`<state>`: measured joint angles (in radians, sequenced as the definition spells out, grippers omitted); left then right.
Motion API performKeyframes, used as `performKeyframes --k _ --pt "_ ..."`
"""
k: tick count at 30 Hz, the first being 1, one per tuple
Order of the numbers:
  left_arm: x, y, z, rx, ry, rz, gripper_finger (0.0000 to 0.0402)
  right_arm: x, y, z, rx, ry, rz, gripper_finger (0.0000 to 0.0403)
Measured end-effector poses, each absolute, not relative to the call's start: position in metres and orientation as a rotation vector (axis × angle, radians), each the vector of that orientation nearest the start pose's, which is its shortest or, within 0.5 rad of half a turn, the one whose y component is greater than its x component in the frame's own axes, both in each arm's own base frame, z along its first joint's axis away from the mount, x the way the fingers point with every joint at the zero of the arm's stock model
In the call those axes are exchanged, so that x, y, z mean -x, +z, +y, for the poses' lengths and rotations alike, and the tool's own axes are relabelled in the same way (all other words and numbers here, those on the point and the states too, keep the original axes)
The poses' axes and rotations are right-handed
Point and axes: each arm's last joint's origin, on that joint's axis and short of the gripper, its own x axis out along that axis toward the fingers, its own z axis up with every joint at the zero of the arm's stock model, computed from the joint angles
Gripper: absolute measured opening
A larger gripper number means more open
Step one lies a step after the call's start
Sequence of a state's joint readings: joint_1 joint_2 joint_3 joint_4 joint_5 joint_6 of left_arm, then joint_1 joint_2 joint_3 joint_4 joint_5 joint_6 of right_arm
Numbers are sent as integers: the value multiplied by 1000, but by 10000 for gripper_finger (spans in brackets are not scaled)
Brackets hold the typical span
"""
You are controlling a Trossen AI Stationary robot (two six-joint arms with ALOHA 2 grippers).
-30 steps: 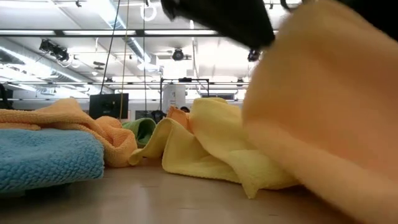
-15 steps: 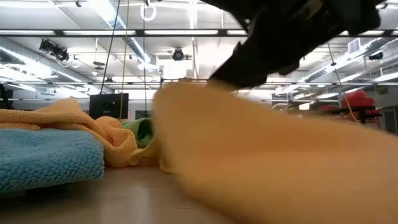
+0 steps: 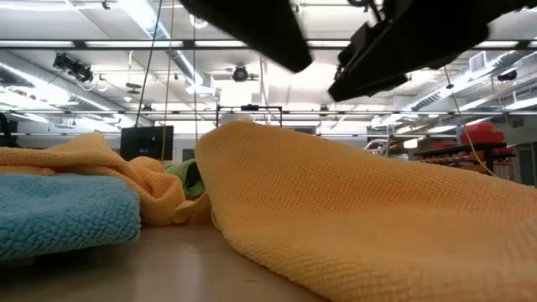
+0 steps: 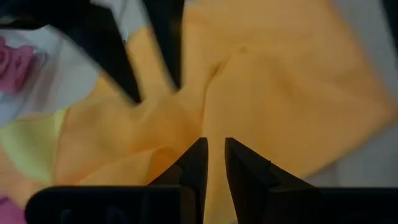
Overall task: Fold microfiber towels
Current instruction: Fold the right orange microfiber cloth
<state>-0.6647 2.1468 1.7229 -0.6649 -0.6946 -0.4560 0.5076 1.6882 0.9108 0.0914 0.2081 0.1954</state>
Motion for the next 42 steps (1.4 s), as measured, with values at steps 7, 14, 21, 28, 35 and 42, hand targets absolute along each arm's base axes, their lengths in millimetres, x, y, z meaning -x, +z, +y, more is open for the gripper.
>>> performKeyframes --k 7,14,21,28,35,42 --pt "-360 194 -254 -538 206 919 90 -278 165 178 74 229 818 145" --pt "-356 192 -244 -935 55 1045 159 -260 164 198 139 198 814 145" --pt "-362 192 -233 -1125 -24 1082 184 -251 163 208 152 191 808 145" --pt "-364 191 -220 -1192 -44 1152 172 -248 163 212 142 196 809 145" --pt "-363 191 -216 -1257 -79 1186 161 -248 164 211 147 175 799 145" --pt "-372 189 -210 -1233 -60 1172 160 -248 164 211 143 171 798 145"
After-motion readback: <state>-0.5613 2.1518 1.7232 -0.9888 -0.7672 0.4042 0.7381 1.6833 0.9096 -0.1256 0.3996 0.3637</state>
